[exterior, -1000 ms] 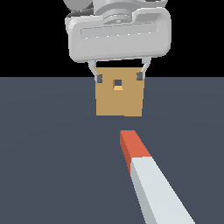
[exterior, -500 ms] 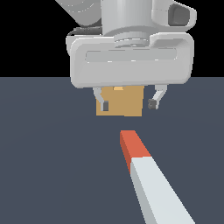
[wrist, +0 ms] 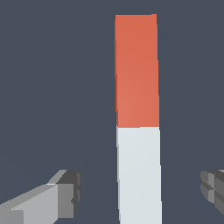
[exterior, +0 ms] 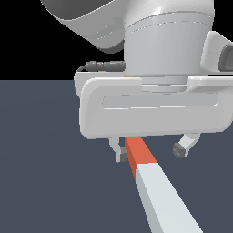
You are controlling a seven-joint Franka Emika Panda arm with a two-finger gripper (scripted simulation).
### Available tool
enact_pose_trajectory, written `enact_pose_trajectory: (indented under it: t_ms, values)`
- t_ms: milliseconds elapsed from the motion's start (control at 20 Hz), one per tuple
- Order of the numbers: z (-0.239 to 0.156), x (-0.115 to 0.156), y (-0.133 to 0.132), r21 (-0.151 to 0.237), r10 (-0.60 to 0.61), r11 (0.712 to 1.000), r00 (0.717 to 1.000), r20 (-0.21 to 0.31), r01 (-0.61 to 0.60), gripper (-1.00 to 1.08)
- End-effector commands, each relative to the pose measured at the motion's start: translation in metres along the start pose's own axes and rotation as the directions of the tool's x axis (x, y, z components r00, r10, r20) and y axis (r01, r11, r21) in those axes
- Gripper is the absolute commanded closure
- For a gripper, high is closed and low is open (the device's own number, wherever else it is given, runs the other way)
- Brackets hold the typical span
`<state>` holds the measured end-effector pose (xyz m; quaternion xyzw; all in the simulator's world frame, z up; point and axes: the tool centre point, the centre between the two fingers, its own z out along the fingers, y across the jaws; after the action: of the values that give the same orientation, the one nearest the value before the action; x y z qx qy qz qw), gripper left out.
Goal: Insert the peg into the horizontal hole in a box.
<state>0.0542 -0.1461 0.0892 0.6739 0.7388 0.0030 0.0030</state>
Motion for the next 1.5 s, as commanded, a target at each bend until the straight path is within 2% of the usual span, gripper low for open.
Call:
enact_pose_trajectory:
  t_ms: [0,300,700,1150,1450]
  values:
    - [0.008,-0.008,0.004,0.003,-0.012,1.000,1.000,0.000,0.012,-0.92]
    - [0.018,-0.019,0.008,0.008,-0.024,1.000,1.000,-0.001,0.024,-0.92]
    - [0.022,-0.019,0.008,0.009,-0.024,1.000,1.000,-0.001,0.024,-0.92]
    - [0.063,-0.019,0.007,0.009,-0.025,1.000,1.000,-0.001,0.025,-0.92]
    - [0.068,-0.019,0.008,0.008,-0.025,1.000,1.000,-0.001,0.025,-0.92]
